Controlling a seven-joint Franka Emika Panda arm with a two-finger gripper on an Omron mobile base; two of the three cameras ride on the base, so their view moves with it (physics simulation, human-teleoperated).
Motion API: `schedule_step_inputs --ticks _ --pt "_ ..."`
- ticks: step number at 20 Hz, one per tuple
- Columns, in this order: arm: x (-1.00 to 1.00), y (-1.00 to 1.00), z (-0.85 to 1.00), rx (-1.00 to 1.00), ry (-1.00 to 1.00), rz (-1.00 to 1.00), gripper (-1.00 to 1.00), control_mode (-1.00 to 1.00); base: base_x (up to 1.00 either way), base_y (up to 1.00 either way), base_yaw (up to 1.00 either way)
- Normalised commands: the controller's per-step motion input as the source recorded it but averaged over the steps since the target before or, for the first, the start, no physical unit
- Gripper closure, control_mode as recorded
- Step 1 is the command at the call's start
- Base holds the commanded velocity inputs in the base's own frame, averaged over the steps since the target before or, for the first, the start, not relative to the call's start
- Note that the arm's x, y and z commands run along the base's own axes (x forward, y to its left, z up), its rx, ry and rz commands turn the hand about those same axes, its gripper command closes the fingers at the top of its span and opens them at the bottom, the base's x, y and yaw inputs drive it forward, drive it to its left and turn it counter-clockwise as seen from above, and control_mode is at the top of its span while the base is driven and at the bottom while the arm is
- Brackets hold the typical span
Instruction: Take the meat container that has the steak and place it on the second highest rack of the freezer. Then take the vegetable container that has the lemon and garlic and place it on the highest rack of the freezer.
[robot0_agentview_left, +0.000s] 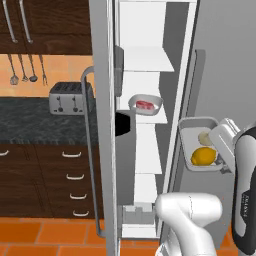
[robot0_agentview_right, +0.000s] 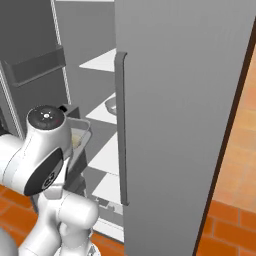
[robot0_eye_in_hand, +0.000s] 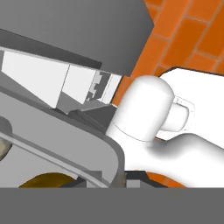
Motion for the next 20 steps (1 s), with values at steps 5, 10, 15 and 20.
schedule_step_inputs --ticks 5,10,15,20 --pt "0.0 0.0 0.0 0.0 0.0 0.0 1.0 1.0 0.11 0.14 0.0" --pt "0.0 0.0 0.0 0.0 0.0 0.0 1.0 1.0 0.29 0.12 0.03" --pt "0.0 0.0 0.0 0.0 0.0 0.0 1.0 1.0 0.59 0.2 0.08" --pt "0.07 0.0 0.16 0.0 -0.03 0.01 1.0 -1.0 0.1 0.27 0.05"
